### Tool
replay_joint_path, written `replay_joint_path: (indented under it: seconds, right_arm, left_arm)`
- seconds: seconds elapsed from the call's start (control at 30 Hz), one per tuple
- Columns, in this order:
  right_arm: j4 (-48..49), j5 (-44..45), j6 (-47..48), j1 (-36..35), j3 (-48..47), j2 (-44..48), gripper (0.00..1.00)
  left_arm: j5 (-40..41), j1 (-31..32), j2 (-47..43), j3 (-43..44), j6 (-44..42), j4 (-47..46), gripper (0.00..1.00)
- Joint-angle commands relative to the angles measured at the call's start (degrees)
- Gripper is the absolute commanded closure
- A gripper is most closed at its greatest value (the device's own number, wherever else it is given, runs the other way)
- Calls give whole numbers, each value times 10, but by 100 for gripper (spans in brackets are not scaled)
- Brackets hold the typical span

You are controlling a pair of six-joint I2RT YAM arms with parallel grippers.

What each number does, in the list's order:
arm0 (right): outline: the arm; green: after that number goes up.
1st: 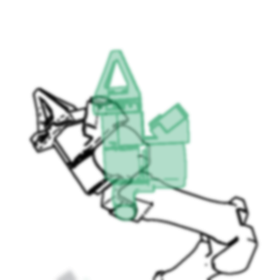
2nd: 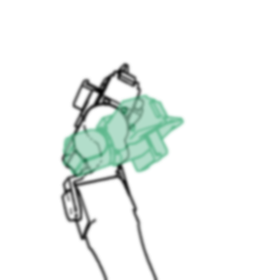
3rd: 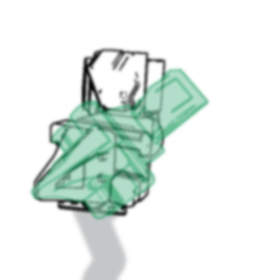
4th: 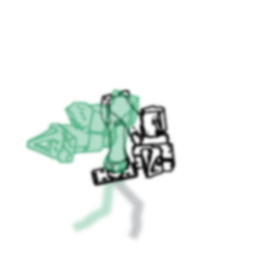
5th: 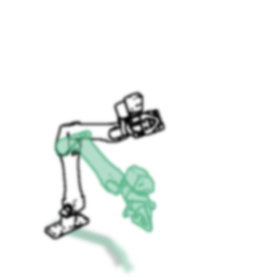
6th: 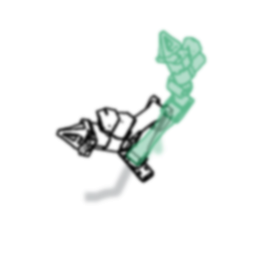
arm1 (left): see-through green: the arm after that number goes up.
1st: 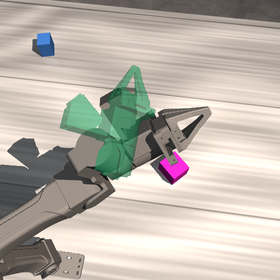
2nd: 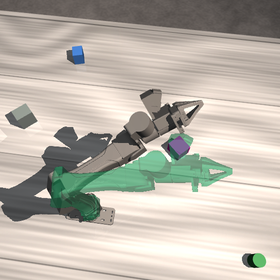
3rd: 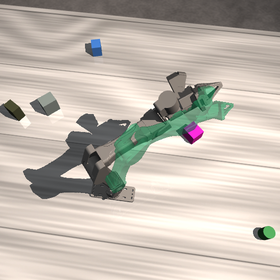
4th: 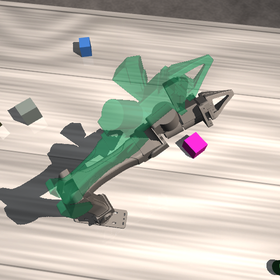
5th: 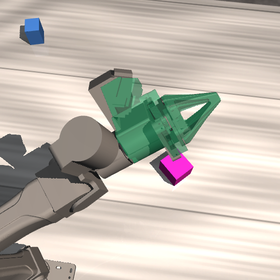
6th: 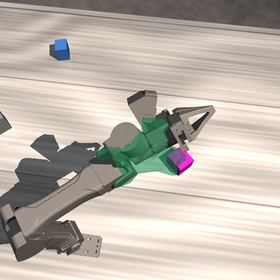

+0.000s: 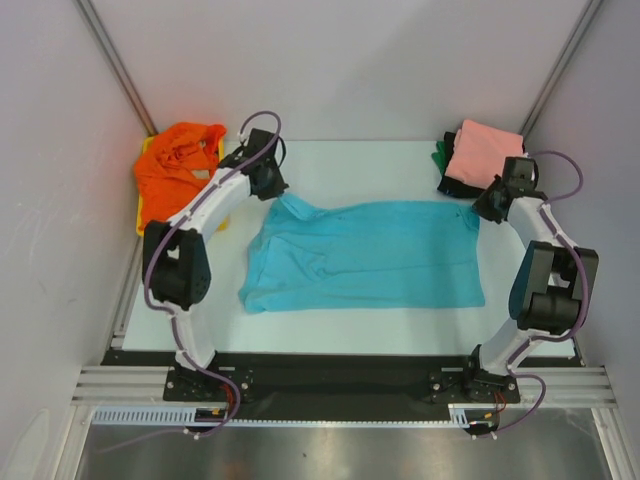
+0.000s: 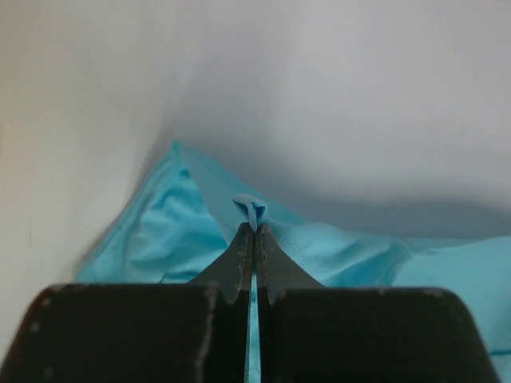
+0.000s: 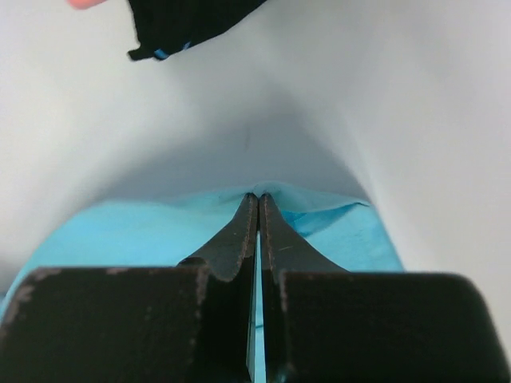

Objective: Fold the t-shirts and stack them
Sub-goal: Fold the tshirt

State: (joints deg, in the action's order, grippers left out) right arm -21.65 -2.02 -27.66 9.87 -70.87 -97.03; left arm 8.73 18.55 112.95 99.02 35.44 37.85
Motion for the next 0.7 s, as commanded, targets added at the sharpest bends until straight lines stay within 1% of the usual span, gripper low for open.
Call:
replay_joint_path:
  seconds: [0.0, 0.17, 0.33, 0.47, 0.57, 0.67]
  right_arm:
    - [21, 1, 28, 18, 19, 20, 100]
    - [35, -24, 35, 24, 29, 17, 100]
    - [41, -33, 34, 21, 46, 21, 100]
    - [41, -28, 33, 22, 60, 35, 100]
    - [37, -22, 32, 22, 67, 46, 100]
    - [28, -10, 29, 23, 70, 56, 100]
  left_arm:
    - [10, 15, -86, -85, 0, 4, 100]
    - [6, 29, -165, -195, 13, -15, 100]
    - [-11, 43, -233, -264, 22, -29, 100]
    - [-42, 46, -277, -334, 29, -49, 100]
    - [-53, 47, -306, -362, 30, -52, 99]
    - [-46, 47, -334, -375, 31, -37, 98]
